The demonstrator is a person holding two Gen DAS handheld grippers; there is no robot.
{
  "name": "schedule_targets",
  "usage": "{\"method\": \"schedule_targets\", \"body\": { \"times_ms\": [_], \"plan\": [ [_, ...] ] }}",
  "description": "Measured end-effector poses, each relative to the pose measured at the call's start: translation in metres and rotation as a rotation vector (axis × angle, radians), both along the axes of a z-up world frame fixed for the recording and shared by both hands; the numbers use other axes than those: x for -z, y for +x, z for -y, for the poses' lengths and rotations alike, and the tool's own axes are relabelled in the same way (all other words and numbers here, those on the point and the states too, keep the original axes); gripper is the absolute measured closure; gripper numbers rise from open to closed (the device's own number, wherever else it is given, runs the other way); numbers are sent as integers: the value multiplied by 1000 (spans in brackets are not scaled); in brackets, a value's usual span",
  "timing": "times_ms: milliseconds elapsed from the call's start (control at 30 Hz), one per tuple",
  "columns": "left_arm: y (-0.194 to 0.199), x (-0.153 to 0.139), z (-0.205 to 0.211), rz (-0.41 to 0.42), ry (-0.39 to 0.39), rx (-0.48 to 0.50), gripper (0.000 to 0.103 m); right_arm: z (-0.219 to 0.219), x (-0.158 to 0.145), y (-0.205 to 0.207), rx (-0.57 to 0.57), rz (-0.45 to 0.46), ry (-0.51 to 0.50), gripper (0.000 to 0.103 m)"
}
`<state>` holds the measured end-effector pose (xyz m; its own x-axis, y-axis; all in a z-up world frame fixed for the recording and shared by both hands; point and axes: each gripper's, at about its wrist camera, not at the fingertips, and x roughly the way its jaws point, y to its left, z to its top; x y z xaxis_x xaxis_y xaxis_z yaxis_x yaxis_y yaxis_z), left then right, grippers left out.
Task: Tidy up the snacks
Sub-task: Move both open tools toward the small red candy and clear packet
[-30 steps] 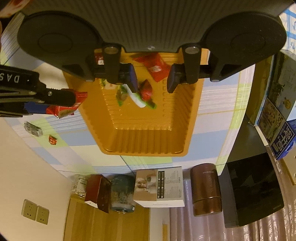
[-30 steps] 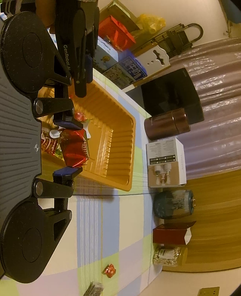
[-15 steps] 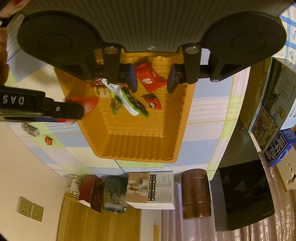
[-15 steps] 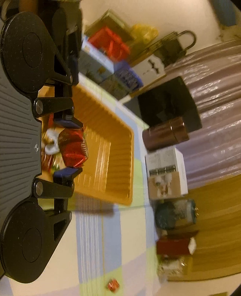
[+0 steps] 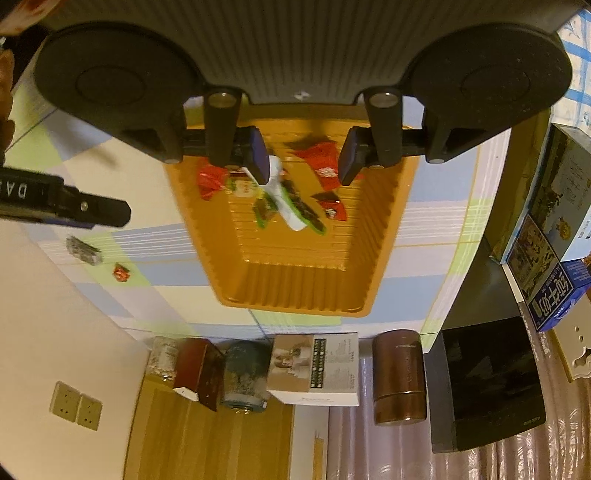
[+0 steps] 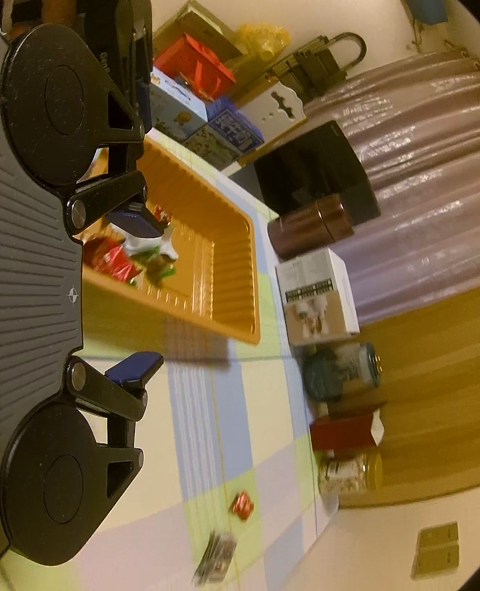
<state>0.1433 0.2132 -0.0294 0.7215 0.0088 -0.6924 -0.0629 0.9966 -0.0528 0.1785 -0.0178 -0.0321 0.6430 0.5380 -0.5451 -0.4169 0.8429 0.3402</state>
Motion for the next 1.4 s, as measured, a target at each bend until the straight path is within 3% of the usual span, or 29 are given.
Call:
{"method": "schedule_targets", "body": {
  "times_ms": [367, 600, 1067, 1400],
  "plan": [
    [-29, -20, 47, 15, -35, 18, 57, 49, -23, -46, 67, 40, -35, 35],
    [-43, -31, 73, 29, -65, 14, 44, 84, -35, -67, 111, 57, -47, 35],
    [-59, -34, 123, 31, -92, 59, 33, 135, -49, -88, 187, 83, -58, 35],
    [-48, -38, 158, 41, -81, 128, 26, 175, -50, -89, 261, 86, -66, 34]
  ]
}}
